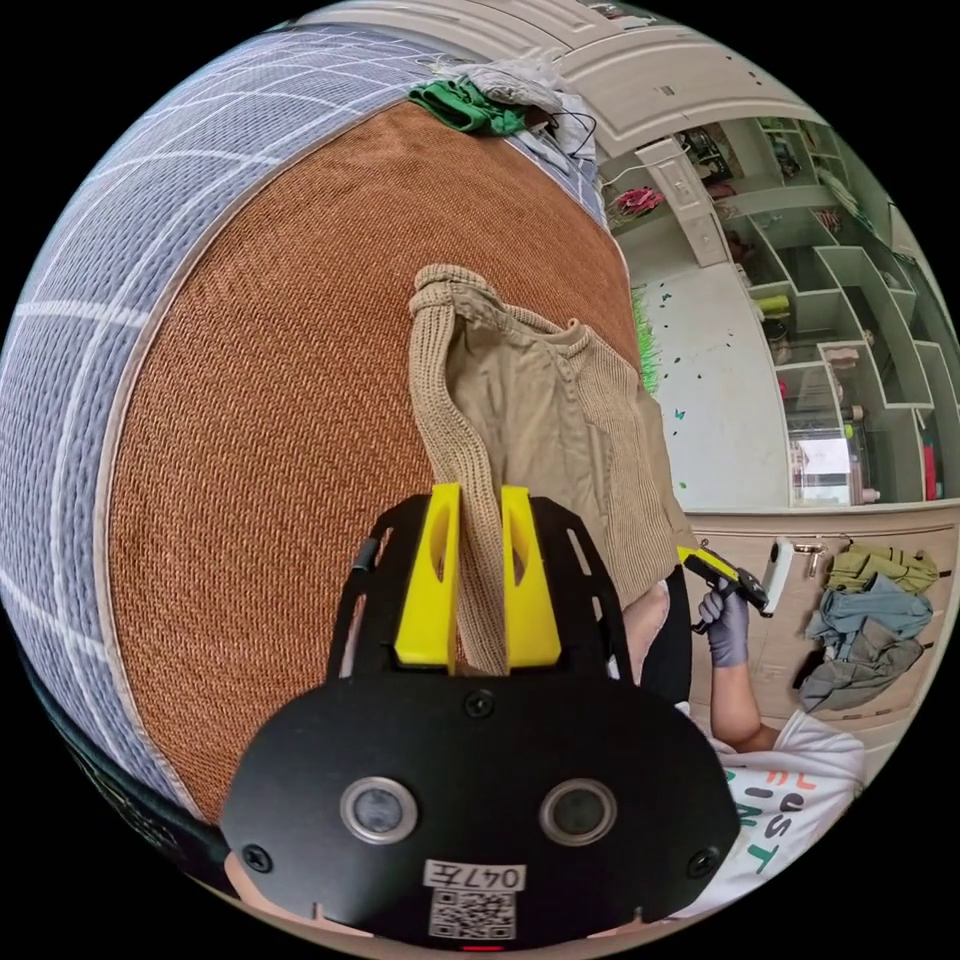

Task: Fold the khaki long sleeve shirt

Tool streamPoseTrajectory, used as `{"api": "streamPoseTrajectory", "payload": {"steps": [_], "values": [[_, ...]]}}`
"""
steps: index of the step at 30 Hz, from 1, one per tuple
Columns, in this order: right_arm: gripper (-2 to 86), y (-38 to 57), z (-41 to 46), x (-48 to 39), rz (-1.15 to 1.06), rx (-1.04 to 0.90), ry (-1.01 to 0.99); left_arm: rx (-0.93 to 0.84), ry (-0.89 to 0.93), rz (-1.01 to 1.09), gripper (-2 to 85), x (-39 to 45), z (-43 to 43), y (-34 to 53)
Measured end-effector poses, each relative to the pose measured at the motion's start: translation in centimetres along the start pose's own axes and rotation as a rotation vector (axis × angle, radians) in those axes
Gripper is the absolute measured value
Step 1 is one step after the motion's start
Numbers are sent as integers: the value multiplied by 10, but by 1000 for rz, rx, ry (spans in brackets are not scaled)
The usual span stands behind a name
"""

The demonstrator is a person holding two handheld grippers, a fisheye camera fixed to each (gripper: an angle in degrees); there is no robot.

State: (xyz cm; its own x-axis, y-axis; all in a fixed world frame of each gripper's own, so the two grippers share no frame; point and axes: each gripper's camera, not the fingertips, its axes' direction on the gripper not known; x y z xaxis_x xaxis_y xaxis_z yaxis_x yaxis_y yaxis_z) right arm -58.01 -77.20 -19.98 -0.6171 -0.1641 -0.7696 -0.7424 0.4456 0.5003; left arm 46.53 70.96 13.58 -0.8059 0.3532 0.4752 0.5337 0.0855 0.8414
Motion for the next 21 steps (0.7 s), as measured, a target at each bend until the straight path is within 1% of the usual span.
{"api": "streamPoseTrajectory", "payload": {"steps": [3,5,8,11,13,14,17,19,20,21], "values": [[41,15,-14,-4,13,117,105,3,49,-47,85,-35,-23,27],[49,21,-20,-16,-23,176,128,8,81,-53,100,-51,-39,44],[57,22,-19,-45,-130,204,163,11,21,4,128,-49,-70,72],[50,22,-18,-68,-212,237,202,-35,-136,197,168,2,-97,110],[34,22,-21,-72,-227,275,216,-130,-280,367,180,54,-103,151],[30,22,-22,-72,-233,283,211,-154,-305,403,181,65,-104,163],[16,21,-20,-65,-270,269,130,-226,-361,539,180,113,-106,236],[13,22,-9,-57,-267,224,62,-287,-388,643,177,144,-86,305],[12,22,-6,-55,-265,215,44,-305,-402,664,175,150,-77,322],[11,25,0,-51,-259,206,11,-338,-447,693,168,158,-58,355]]}}
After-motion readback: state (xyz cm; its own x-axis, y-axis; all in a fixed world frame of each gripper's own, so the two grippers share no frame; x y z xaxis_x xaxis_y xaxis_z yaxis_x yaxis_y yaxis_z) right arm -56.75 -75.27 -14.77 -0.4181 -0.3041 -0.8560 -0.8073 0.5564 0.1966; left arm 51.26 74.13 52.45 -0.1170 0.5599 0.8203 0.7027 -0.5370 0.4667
